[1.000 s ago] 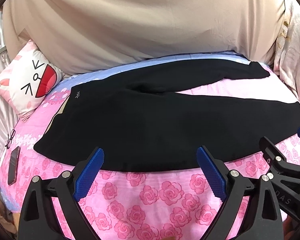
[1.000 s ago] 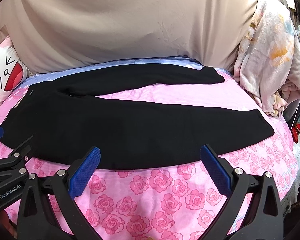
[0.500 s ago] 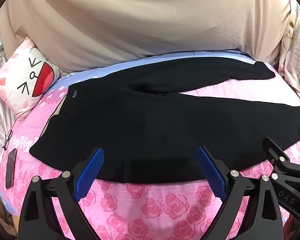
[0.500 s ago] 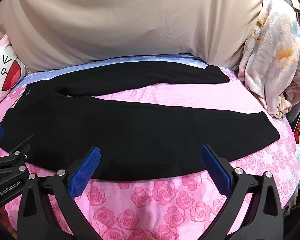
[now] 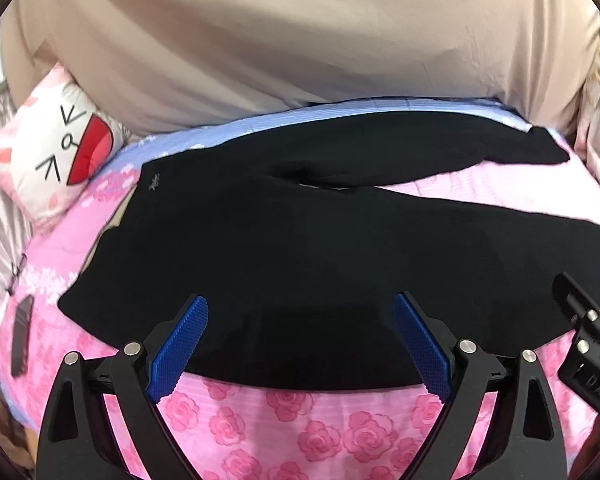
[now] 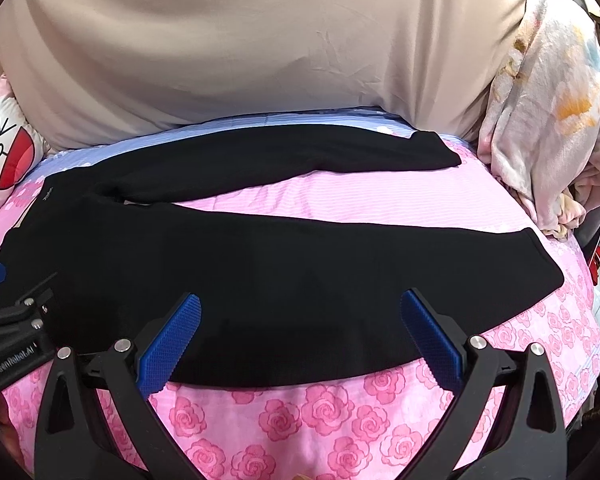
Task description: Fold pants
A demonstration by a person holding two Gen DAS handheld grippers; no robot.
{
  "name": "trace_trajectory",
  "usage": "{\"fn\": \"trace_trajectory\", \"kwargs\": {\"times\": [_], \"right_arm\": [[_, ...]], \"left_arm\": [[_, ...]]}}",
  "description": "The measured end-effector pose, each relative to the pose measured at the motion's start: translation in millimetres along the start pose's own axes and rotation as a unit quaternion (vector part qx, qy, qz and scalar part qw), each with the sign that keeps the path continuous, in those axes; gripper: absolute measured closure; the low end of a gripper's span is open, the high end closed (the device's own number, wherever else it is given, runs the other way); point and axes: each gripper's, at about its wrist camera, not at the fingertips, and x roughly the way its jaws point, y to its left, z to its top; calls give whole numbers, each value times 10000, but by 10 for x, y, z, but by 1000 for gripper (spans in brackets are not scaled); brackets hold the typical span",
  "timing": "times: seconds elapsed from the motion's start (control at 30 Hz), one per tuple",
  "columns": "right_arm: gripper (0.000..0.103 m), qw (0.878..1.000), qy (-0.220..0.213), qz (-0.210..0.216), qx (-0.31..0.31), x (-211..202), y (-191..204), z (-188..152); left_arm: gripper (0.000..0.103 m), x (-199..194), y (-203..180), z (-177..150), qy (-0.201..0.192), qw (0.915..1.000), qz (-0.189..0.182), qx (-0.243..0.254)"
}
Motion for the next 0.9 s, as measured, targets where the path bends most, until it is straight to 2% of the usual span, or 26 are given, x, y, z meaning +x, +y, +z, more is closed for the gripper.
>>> {"fn": "trace_trajectory", "kwargs": {"times": [0.23,0.33,0.47,0.77,0.9], "right_arm": [[5,10000,30,-40,-37,45,19,16],[5,10000,45,-42,-12,66,19,30],[5,10000,55,-52,7,95,27,56],[5,10000,76,-34,-10,124,45,74],[5,10000,15,8,-85,167,5,126]], "left_arm": [[12,83,52,16,148,9996,-112,-203],[11,130,55,52,242,9993,-18,-269],[11,131,29,58,75,9999,18,-85],[12,170,39,65,62,10000,-29,-59],[12,186,84,58,93,9992,-374,-127]]}}
